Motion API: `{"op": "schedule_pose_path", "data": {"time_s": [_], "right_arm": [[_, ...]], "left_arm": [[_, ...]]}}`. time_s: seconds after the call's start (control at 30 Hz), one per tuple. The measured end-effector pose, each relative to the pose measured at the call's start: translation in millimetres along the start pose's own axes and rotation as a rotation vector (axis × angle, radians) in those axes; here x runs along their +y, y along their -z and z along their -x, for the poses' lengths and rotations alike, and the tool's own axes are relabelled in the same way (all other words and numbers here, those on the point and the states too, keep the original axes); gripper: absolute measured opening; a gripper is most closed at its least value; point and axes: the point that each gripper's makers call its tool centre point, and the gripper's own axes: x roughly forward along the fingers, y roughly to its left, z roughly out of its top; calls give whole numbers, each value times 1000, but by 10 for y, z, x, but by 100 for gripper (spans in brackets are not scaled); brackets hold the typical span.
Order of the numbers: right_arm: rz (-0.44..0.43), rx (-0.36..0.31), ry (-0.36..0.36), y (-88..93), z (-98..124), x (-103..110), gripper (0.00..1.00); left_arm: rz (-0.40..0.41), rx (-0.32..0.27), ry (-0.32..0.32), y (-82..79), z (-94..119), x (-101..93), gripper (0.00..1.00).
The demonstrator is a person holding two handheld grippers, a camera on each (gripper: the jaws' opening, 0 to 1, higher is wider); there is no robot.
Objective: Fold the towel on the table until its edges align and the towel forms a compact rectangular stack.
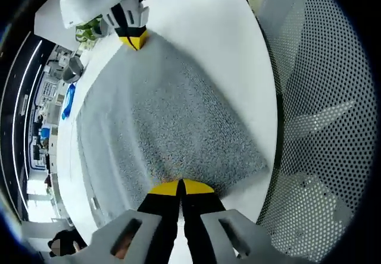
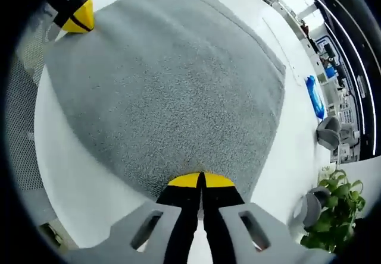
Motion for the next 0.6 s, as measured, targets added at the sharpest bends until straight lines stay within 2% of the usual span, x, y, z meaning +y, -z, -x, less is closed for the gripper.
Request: {"op": "schedule_pose_path", "data": {"time_s": [0.07,0.13,0.2,0.33,0.47,0.6], "right_arm": [[-2,1,8,9,11,29,0],[-17,-5,16,11,32,66,0],[-53,-16,6,7,65,125,0],[-122,-55,2,10,105,213,0],[-187,-95,-13,-1,159,308,0],[-210,-131,-10,-3,211,428,0]], "left_arm": [[17,-4,6,42,-2,26,1],[77,-6,8,85,-2,48,1],[97,-4,9,119,-3,60,1],[71,-2,14,175,-9,74,1],[99,12,1,247,-30,142,1],[71,32,-5,308,-62,205,1]]}}
